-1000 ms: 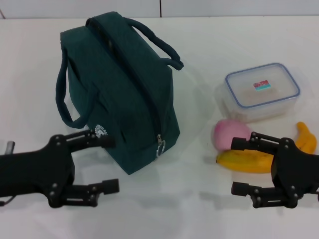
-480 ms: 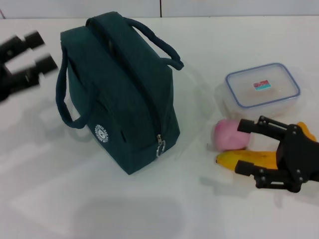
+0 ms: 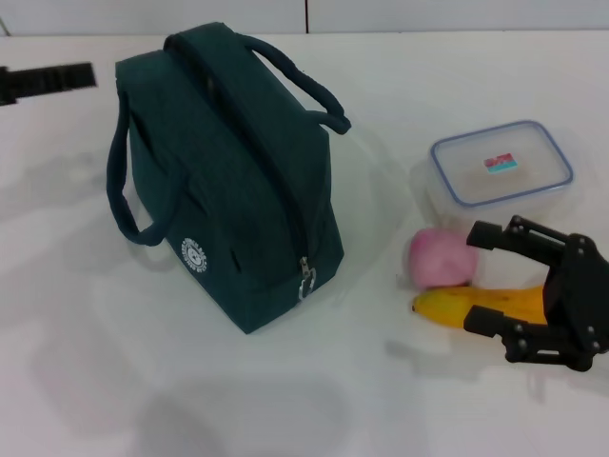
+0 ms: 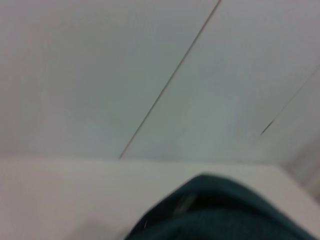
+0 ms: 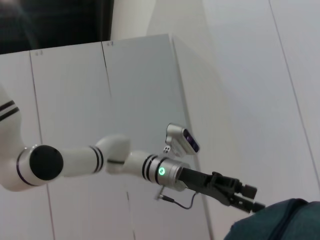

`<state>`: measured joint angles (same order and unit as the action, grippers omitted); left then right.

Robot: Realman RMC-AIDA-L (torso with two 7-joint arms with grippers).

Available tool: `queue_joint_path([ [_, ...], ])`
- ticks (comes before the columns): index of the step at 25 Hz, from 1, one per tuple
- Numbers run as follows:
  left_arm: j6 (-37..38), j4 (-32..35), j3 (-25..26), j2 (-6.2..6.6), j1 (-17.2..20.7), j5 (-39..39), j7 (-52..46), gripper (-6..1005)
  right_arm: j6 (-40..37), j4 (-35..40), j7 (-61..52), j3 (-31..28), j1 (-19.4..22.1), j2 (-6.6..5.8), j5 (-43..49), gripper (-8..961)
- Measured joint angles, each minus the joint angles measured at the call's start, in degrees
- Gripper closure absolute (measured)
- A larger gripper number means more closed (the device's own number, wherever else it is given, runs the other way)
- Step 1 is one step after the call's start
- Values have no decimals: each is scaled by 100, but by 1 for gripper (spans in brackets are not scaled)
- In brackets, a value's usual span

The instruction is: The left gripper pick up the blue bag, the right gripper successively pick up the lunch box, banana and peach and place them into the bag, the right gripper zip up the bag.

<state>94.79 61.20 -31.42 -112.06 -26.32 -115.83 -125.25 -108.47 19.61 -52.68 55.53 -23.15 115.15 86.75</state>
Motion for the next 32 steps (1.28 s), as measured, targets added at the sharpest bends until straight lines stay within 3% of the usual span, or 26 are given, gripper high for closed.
queue_joint_path([
  [5, 53, 1126, -838, -22, -50, -487, -1927, 123, 29, 18, 127, -135, 3, -27, -1, 100],
  [10, 200, 1635, -1454, -22, -95, -494, -3025, 139, 29, 31, 153, -198, -48, -64, -1, 100],
  [15, 202, 1531, -1731, -72, -242, -554, -3390, 155, 29, 92, 259, -209, -79, -88, 0, 100],
  [24, 136, 1428, -1726, -371, -431, -1523, -3438, 183, 32, 113, 353, -216, -116, -116, 0, 100],
  [29, 127, 1442, -1702, -487, -421, -1473, -3155, 199, 64, 113, 373, -219, -119, -117, 0, 100],
  [32, 132, 1458, -1704, -482, -402, -1409, -3077, 209, 69, 113, 374, -238, -118, -117, 0, 101],
])
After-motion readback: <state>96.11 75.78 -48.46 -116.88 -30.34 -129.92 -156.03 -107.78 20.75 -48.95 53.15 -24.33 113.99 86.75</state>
